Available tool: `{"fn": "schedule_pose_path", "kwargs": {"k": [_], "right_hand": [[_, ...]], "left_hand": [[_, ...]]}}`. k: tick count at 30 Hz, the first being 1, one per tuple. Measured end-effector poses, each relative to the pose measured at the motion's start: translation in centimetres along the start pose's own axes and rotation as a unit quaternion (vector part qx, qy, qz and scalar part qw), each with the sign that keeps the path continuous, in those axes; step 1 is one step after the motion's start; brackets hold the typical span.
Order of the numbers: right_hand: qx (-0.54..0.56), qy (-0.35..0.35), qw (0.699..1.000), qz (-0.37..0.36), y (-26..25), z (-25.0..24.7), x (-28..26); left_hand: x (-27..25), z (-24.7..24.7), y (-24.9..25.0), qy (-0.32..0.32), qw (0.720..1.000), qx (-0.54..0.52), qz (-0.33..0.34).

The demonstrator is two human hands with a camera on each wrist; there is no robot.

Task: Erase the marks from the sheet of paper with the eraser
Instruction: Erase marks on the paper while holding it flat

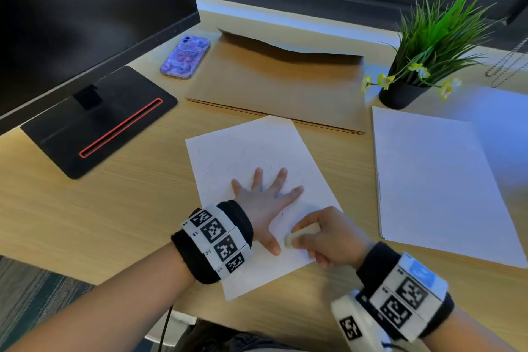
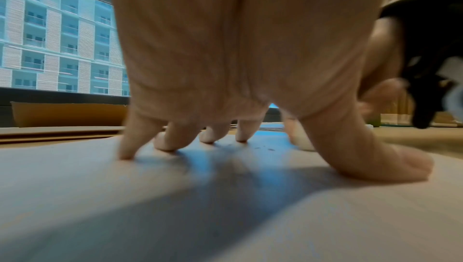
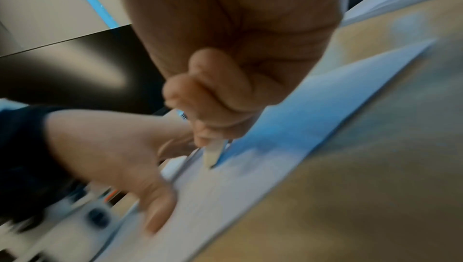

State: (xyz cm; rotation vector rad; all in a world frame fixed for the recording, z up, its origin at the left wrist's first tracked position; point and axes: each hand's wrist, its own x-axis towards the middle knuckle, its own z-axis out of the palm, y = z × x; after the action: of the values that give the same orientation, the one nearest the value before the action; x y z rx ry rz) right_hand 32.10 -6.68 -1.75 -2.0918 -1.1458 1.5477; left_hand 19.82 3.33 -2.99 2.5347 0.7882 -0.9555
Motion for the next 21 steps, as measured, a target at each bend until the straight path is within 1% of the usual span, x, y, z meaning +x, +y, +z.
{"fn": "schedule_pose_path", "kwargs": {"k": [1,4,6,7,8,10,11,12,13,16,17,18,21], "right_hand": [[0.013,0.018,1.000,0.003,0.0,-0.5,0.4],[0.057,0.111,0.992,-0.002,-0.2,-1.8,1.6],[0.064,0.136,0.989,-0.009,-0.2,-1.7,1.5],[0.058,0.125,0.990,-0.007,-0.1,-1.3,1.1],[0.045,0.097,0.994,0.000,0.2,-0.7,0.6],[0.012,0.019,1.000,0.012,0.4,0.5,-0.5],[0.003,-0.005,1.000,0.015,0.5,0.6,-0.7],[0.002,-0.010,1.000,0.015,0.5,0.3,-0.6],[0.007,0.007,1.000,0.013,0.5,-0.4,-0.3],[0.055,0.100,0.993,0.009,0.3,-2.2,0.7],[0.059,0.111,0.992,0.008,0.3,-2.1,0.6],[0.049,0.099,0.994,0.008,0.4,-1.5,0.3],[0.007,-0.005,1.000,0.021,0.7,0.6,-1.2]], "left_hand": [[0.0,0.1,0.0,0.002,1.000,-0.004,0.007],[-0.1,0.5,-0.1,0.010,0.999,-0.025,0.037],[-0.2,0.5,-0.1,0.015,0.998,-0.033,0.044],[-0.2,0.5,-0.1,0.016,0.998,-0.037,0.045],[-0.1,0.4,-0.2,0.016,0.998,-0.038,0.046],[-0.1,0.3,-0.2,0.015,0.998,-0.034,0.049],[-0.1,0.3,-0.2,0.014,0.998,-0.032,0.050],[-0.1,0.4,-0.2,0.013,0.998,-0.031,0.050],[-0.2,0.4,-0.2,0.012,0.998,-0.031,0.049],[-0.2,0.4,-0.1,0.015,0.998,-0.034,0.048],[-0.2,0.4,-0.1,0.015,0.998,-0.034,0.048],[-0.2,0.4,-0.2,0.014,0.998,-0.035,0.047],[-0.1,0.4,-0.2,0.011,0.998,-0.031,0.047]]}}
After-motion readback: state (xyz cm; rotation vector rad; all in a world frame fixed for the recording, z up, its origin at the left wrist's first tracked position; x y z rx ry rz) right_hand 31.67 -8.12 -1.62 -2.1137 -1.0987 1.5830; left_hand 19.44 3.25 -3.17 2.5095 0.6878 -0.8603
